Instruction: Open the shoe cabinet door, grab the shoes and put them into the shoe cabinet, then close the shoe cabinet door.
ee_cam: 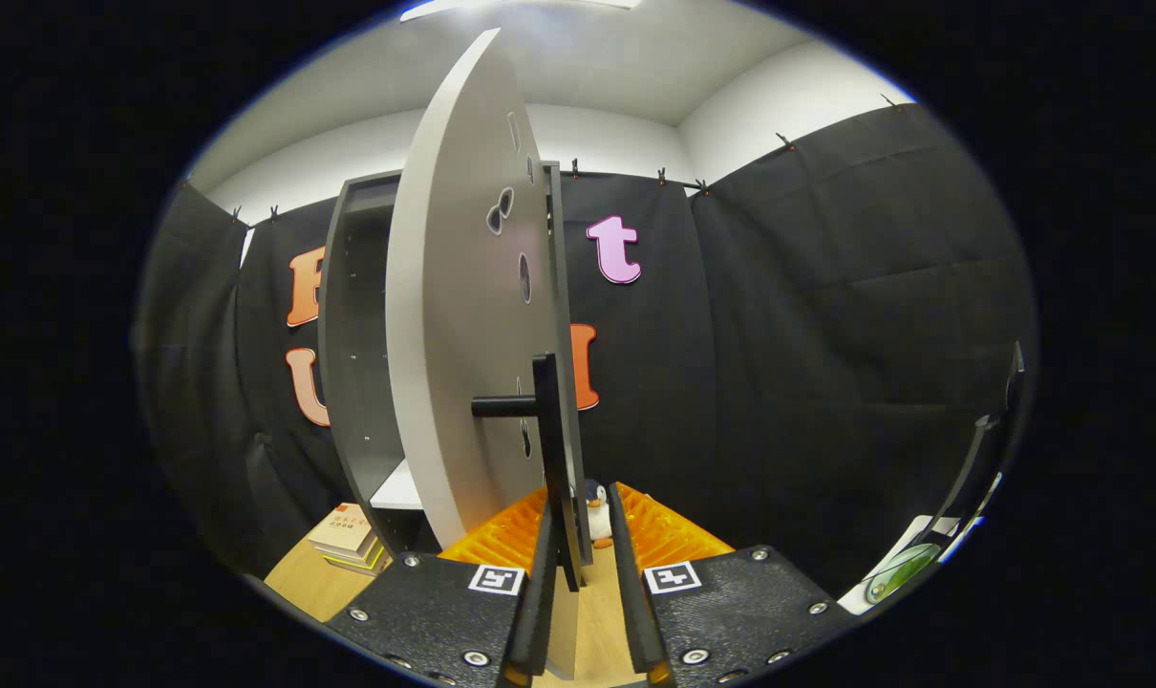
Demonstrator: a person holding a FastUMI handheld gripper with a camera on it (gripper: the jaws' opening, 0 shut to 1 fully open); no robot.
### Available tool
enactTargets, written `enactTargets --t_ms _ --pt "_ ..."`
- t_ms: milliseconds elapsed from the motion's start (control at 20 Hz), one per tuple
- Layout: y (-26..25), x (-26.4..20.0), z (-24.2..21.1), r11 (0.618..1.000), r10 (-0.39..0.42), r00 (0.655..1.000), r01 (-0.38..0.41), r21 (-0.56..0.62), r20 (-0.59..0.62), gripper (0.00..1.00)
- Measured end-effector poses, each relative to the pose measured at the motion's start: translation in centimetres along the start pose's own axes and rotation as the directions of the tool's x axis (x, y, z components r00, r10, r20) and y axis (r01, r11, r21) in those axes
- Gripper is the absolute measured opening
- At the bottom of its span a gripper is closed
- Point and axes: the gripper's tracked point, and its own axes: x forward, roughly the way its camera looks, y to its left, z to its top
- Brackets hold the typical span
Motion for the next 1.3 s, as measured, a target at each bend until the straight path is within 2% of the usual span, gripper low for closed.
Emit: enactTargets --t_ms 500,850,1150,1300 --pt "-1.9 -2.1 0.7 1.0 -0.003 1.0 0.003 -0.001 0.005 0.32" --pt "-4.8 -3.1 1.3 0.998 -0.061 0.998 0.061 -0.029 0.015 0.28" --pt "-7.1 -3.3 1.4 0.992 -0.121 0.993 0.122 -0.026 0.012 0.28" --pt "-5.6 -4.9 3.2 0.997 -0.072 0.996 0.07 0.045 0.048 0.28"
